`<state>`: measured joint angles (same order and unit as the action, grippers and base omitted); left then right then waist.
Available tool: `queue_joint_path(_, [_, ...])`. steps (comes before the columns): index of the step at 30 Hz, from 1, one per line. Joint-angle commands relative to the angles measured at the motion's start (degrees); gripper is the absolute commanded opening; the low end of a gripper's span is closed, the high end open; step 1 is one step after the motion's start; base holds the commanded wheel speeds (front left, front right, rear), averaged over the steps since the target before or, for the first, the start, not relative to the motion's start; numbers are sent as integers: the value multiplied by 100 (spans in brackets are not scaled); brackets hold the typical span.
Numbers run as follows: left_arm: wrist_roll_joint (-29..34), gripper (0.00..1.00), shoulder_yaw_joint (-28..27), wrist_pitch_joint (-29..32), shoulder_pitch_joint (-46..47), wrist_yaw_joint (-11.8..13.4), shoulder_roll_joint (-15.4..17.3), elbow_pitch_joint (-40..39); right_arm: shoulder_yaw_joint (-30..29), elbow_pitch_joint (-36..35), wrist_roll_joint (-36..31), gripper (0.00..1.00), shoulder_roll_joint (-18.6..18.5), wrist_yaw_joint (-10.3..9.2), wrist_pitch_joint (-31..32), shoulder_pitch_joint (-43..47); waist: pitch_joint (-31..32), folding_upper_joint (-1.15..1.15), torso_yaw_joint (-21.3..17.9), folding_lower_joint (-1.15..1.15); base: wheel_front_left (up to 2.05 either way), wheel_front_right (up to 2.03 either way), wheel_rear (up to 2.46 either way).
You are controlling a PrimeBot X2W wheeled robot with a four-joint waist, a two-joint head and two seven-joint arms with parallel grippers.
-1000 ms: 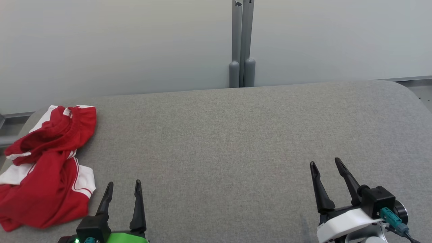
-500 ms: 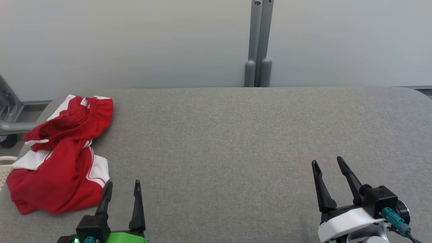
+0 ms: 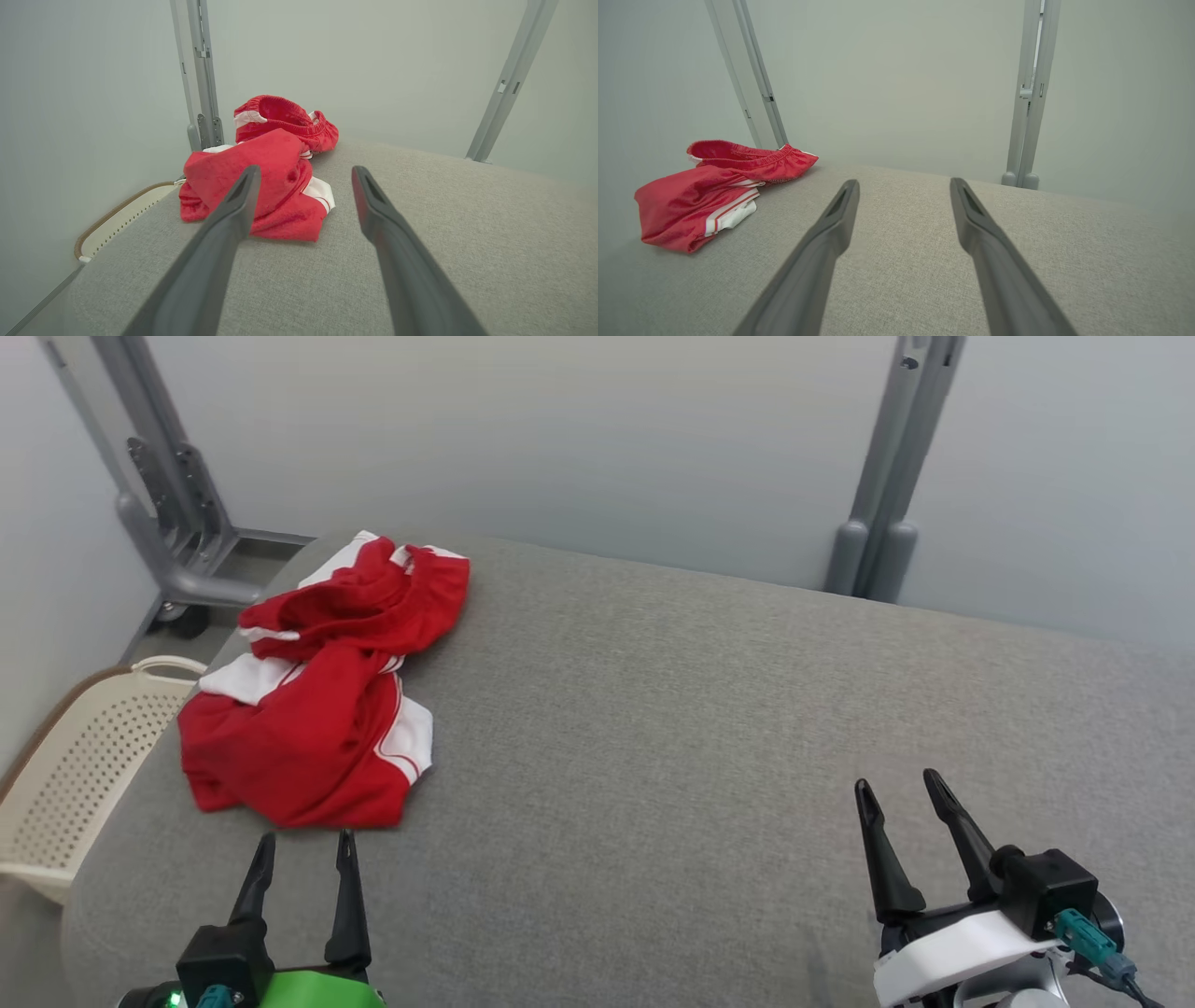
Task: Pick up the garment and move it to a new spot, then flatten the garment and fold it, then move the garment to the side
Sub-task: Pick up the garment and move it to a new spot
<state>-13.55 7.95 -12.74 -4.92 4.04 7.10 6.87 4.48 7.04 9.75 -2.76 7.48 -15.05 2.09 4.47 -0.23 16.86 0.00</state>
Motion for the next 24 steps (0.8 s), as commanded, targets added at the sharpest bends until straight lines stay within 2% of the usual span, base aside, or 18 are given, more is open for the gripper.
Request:
queue_joint_path(1, [-25, 100, -13, 0, 16, 17, 47, -28, 1, -16, 21, 100, -23, 2, -22, -19, -17, 23, 529, 0, 0, 0, 0])
queue_joint_path(10, [-101, 100, -76, -25, -51, 73, 81, -71, 74, 34, 3, 100, -24, 2, -21, -85, -101, 23, 819, 0, 0, 0, 0])
queue_joint_path(19, [-158, 100, -86, -40, -94, 150, 69, -108, 77, 47, -46, 100, -24, 2, -22, -96, -178, 23, 728, 0, 0, 0, 0])
queue_joint_path(24, [-221, 100, -114, 93, 205, 48, 201, -68, 20, 25, -103, 100, -24, 2, -22, -122, -274, 23, 641, 0, 0, 0, 0])
